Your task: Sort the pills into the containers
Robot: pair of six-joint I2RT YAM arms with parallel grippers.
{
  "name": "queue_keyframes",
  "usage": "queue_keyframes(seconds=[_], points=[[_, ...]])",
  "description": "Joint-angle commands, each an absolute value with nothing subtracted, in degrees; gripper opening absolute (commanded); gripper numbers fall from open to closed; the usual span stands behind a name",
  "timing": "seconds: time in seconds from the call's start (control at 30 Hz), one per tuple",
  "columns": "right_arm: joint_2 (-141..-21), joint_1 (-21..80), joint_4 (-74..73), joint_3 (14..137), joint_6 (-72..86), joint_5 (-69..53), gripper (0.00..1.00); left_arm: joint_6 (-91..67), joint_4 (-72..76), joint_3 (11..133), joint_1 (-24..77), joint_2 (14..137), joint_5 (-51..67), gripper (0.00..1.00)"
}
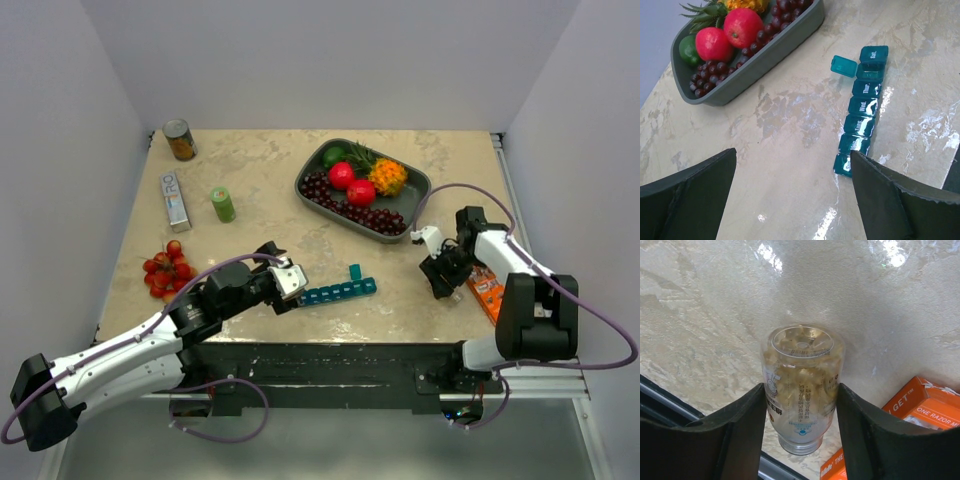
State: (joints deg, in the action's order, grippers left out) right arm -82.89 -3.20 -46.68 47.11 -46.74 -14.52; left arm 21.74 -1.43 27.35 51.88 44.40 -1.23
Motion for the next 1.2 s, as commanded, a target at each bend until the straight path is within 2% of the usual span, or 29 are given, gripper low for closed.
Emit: queue_keyframes(seconds=[0.0,0.13,0.23,0.63,0.83,1.03,1.17], points=[[-84.5,-2.8,-44.7,47.5,-43.3,-16.3,0.43,21.2,0.6,27.6,51.7,44.4,-2.5,1.0],[-86.1,-2.8,-45.5,49.7,-40.8,-17.9,0.2,20.5,1.1,27.4,51.7,44.1,-3.7,1.0],[-85.5,-2.9,-46.5,51.3,-39.6,-19.5,0.15,20.1,1.5,27.3,51.7,43.9,-4.1,1.0],[-80.4,-3.0,-53.7,59.0,-41.1,-23.7,0.13,13.1,3.3,28.5,50.7,43.2,-7.2,1.0],[-78.0,-3.0,-57.6,63.2,-42.2,-28.1,0.12,10.1,7.4,29.3,50.6,43.9,2.7,1.0],[-77.7,-2.9,-57.5,68.4,-38.1,-40.2,0.12,-2.3,24.5,29.1,50.6,49.5,13.1,1.0],[-78.6,-2.9,-54.4,71.3,-31.7,-50.6,0.12,-15.0,41.3,30.9,51.2,57.6,14.0,1.0]])
